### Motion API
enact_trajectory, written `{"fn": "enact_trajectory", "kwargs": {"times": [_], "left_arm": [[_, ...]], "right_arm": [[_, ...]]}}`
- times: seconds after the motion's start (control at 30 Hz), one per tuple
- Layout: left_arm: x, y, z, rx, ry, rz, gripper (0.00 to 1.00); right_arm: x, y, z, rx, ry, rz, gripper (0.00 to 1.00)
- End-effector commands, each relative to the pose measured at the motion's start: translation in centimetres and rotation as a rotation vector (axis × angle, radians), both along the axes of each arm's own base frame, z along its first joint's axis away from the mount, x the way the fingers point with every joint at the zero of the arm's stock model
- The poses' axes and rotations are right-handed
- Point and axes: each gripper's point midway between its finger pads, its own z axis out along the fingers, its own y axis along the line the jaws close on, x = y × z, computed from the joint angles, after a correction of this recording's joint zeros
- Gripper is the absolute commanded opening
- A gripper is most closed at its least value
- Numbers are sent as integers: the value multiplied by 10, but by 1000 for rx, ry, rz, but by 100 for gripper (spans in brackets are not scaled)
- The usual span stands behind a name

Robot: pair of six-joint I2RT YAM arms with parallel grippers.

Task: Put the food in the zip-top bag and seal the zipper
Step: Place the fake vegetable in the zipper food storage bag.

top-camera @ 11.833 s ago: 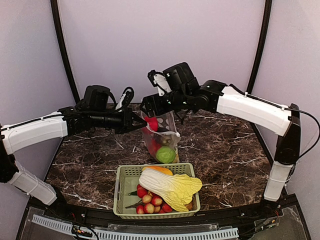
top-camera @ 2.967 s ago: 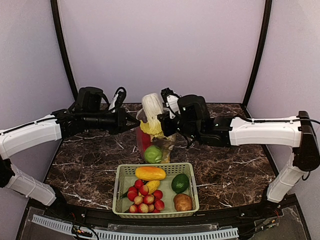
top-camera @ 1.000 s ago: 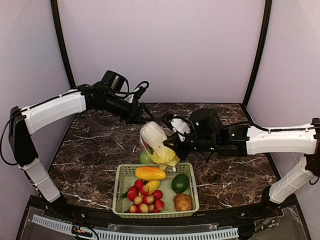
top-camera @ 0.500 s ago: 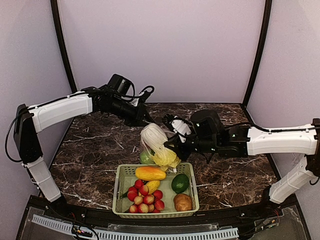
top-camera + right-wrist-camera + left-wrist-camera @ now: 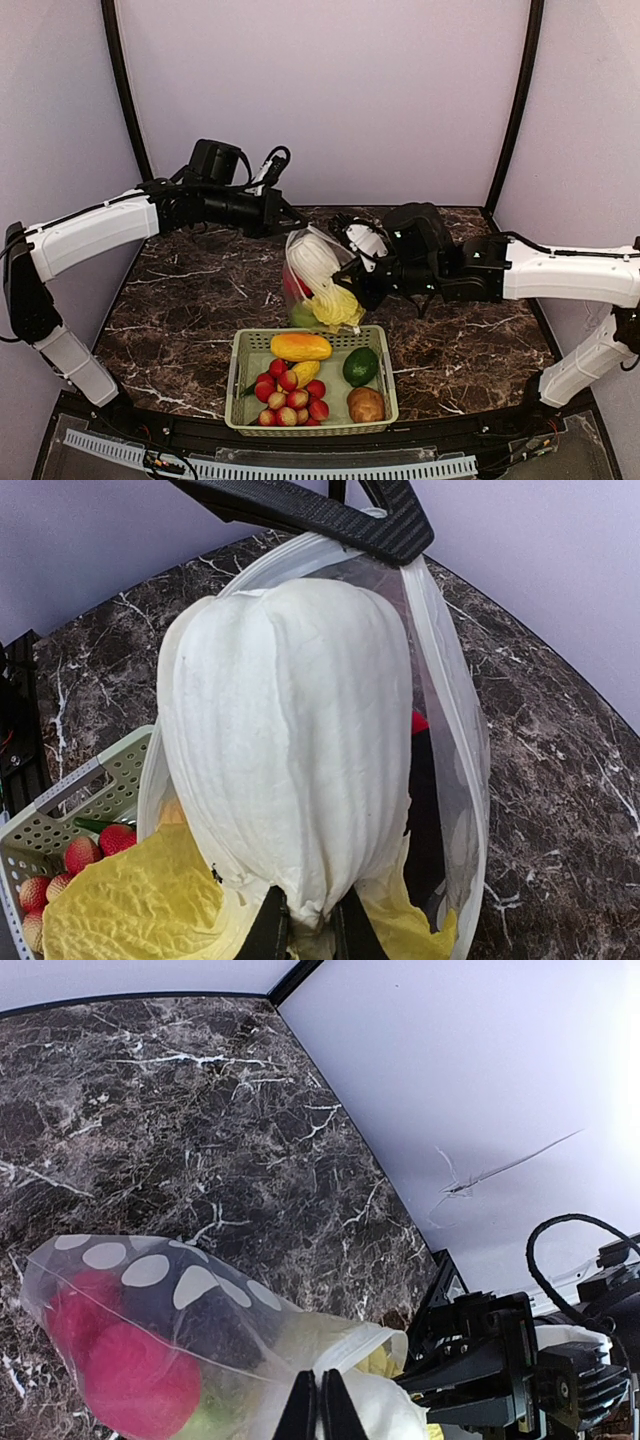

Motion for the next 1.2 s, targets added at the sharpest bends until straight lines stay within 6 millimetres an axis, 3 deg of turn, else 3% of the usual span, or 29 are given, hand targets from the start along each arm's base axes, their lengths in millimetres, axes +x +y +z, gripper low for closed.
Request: {"fn": "enact_trajectory", "kwargs": {"times": [0.0, 0.1, 0.3, 0.73, 0.93, 1.03, 1.17], "left_arm": [[-3, 2, 42, -100, -101, 2, 1], [-3, 3, 43, -102, -99, 4, 1], [-4, 7, 41, -102, -103, 19, 1], [-7, 9, 31, -112, -69, 36, 1], [-5, 12, 26, -95, -57, 63, 1], [0, 18, 22, -79, -48, 102, 1], [11, 27, 10, -65, -2, 158, 1]], "right_arm": [[5, -9, 6, -67, 10, -59, 0], [9, -6, 6, -93, 28, -77, 0], [20, -2, -13, -158, 96, -150, 0], [71, 7, -23, -114, 194, -358, 0], [80, 11, -35, -144, 192, -371, 0], [75, 12, -26, -131, 191, -341, 1], [56, 17, 6, -53, 206, -234, 23]]}}
